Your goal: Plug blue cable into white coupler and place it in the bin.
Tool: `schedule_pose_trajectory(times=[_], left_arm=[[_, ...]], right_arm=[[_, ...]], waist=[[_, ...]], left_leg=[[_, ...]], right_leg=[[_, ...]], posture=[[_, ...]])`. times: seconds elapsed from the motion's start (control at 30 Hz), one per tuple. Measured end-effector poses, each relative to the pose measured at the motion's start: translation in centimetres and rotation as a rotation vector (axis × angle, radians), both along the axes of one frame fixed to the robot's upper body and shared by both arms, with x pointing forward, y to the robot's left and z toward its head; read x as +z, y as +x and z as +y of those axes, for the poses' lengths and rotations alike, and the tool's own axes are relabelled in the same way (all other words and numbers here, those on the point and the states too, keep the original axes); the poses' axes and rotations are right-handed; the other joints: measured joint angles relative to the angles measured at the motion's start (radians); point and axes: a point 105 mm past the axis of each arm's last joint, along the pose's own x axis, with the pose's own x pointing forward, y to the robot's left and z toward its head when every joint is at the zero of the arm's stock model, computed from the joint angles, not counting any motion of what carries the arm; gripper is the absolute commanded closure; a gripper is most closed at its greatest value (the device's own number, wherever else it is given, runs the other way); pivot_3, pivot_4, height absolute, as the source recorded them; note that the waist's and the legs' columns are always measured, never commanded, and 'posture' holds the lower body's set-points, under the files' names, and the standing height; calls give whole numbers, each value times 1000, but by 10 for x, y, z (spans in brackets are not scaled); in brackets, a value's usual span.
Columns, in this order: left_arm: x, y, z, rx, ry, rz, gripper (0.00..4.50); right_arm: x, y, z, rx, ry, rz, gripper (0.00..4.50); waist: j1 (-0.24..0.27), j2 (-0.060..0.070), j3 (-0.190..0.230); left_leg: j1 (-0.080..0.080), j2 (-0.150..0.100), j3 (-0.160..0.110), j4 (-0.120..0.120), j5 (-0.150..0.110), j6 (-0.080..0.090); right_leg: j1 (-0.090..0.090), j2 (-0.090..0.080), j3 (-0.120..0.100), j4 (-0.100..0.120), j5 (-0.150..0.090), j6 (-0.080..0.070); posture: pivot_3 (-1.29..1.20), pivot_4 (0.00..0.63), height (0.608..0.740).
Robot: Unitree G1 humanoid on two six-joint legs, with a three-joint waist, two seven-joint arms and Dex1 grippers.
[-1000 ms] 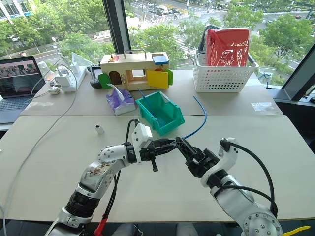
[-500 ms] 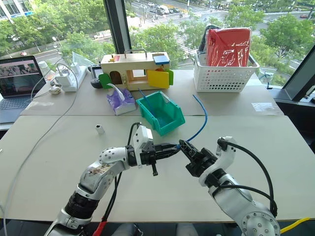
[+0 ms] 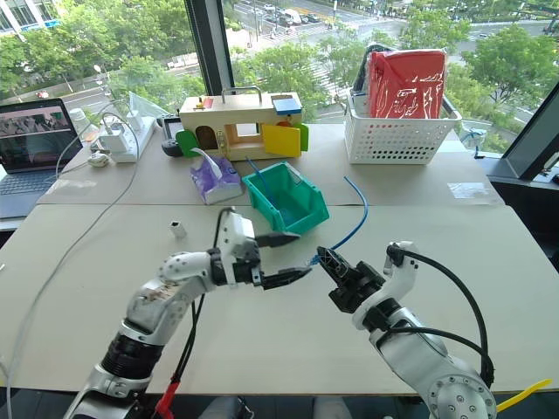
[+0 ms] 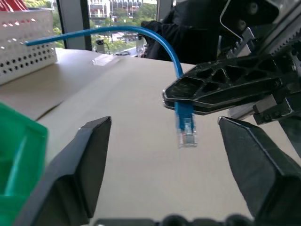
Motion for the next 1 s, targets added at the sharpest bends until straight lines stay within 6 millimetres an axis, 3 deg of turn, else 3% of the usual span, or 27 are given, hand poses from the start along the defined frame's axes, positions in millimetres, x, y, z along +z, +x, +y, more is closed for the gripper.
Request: schedule_pose_trajectory(times=[0.07,0.17,0.2,0.23,0.33,0.5,0.8,1.0], left_arm=[[20,16,30,107,-48,-34,20],[46,60,113,482,-142,-38,20],[47,71,153,645,-170,-25,20],[45,75,176,735,-176,-14,20],[23,79,210,874,-177,42,20],[-23,77,218,931,-153,120,20],[-54,78,195,924,-181,184,20],[-91,81,186,961,-94,261,20]], right_arm=[[1,1,0,1,8,-6,4500],[2,3,-1,7,16,-14,4500],[2,4,-1,4,20,-11,4500],[1,5,-2,2,22,-10,4500],[2,6,-1,6,26,-12,4500],[3,8,3,26,31,-20,4500],[3,8,3,26,32,-17,4500],[3,8,2,19,40,-17,4500]], waist=[[0,0,0],[-7,0,0],[-12,0,0],[-14,0,0],[-5,0,0],[8,-1,0],[4,-1,0],[6,-1,0]], left_leg=[[0,0,0,0,0,0],[1,0,0,-1,0,0],[1,0,0,-1,0,1],[1,0,0,-2,0,1],[-1,0,-1,-2,0,1],[-1,0,-1,-2,0,0],[0,0,-1,-2,0,0],[0,0,-1,-2,0,0]], right_leg=[[0,0,0,0,0,0],[0,0,0,0,-2,3],[0,0,0,0,-2,3],[0,0,0,0,-1,2],[0,0,0,-2,-1,1],[0,0,-1,-2,-1,0],[0,0,0,0,0,0],[0,0,0,-1,0,0]], posture=[[0,150,740],[0,150,740],[0,150,740],[0,150,740],[0,150,740],[0,150,740],[0,150,740],[0,150,740]])
